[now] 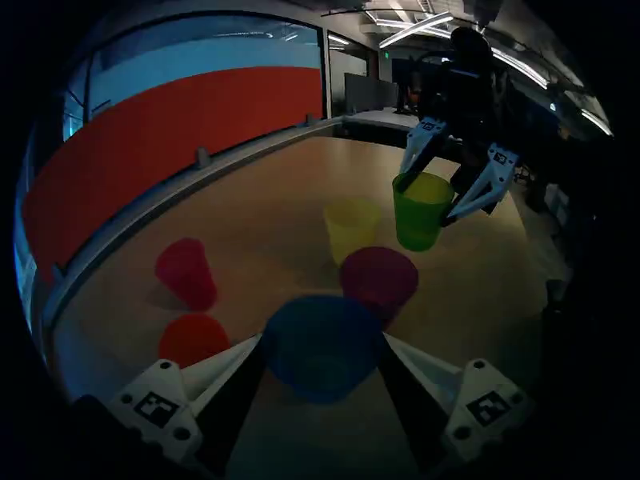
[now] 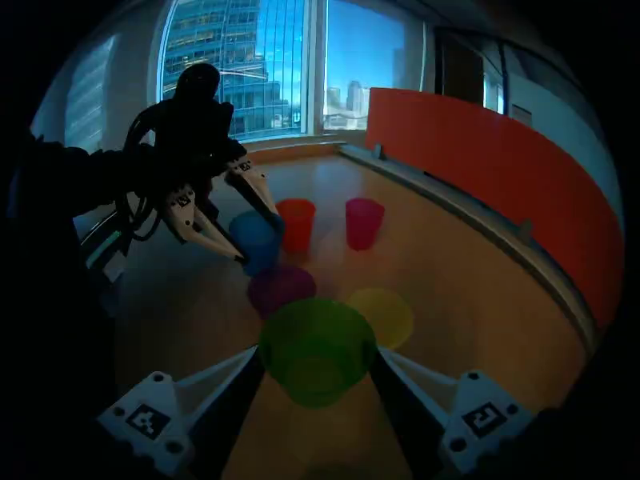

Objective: Pour water

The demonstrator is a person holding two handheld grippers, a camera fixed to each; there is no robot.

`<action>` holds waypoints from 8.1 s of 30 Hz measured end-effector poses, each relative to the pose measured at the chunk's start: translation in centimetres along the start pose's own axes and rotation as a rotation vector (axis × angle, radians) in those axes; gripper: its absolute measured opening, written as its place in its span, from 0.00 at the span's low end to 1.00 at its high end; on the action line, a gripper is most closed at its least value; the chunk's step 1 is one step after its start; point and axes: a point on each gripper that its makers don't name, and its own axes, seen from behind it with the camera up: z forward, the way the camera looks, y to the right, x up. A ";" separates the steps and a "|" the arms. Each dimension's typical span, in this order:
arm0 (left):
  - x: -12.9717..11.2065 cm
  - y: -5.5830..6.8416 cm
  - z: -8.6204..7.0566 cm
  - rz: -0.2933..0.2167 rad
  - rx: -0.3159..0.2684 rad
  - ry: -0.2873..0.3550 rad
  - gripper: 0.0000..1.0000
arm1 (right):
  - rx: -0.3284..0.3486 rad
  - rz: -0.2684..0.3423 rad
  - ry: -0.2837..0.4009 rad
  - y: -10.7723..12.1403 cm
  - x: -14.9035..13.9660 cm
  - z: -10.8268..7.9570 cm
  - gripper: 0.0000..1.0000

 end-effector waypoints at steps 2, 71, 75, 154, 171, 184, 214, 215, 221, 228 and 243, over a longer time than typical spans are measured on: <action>-0.1 0.1 0.2 -0.002 -0.005 -0.002 0.90 | 0.003 0.002 -0.004 0.0 -0.3 0.2 0.91; -4.4 0.4 -0.2 -0.065 -0.014 -0.058 0.89 | -0.020 0.018 -0.103 0.3 -5.5 2.4 1.00; -4.3 0.5 -0.6 -0.069 -0.010 -0.055 0.89 | -0.033 0.021 -0.099 0.3 -5.7 2.0 1.00; -1.6 -6.8 -13.2 -0.324 0.645 0.390 0.90 | -0.776 0.368 0.500 9.8 1.6 -11.5 1.00; -1.3 -8.5 -14.8 -0.368 0.781 0.474 0.89 | -0.963 0.368 0.564 10.7 1.7 -13.3 1.00; 1.1 -9.0 -16.9 -0.335 0.853 0.546 0.89 | -1.027 0.358 0.570 11.1 2.1 -13.7 1.00; -1.7 -10.9 -16.8 -0.311 0.934 0.580 0.89 | -1.022 0.357 0.544 10.4 3.2 -13.4 1.00; -1.9 -11.0 -16.7 -0.312 0.933 0.580 0.89 | -1.022 0.357 0.546 10.4 3.3 -13.4 1.00; -2.7 -11.4 -16.1 -0.320 0.930 0.587 0.89 | -1.025 0.353 0.546 10.1 3.7 -13.5 1.00; -3.6 -11.8 -15.5 -0.332 0.924 0.586 0.89 | -1.036 0.352 0.525 10.2 3.5 -13.6 1.00; -4.6 -12.4 -14.8 -0.353 0.922 0.572 0.89 | -1.038 0.371 0.519 10.3 3.1 -13.6 1.00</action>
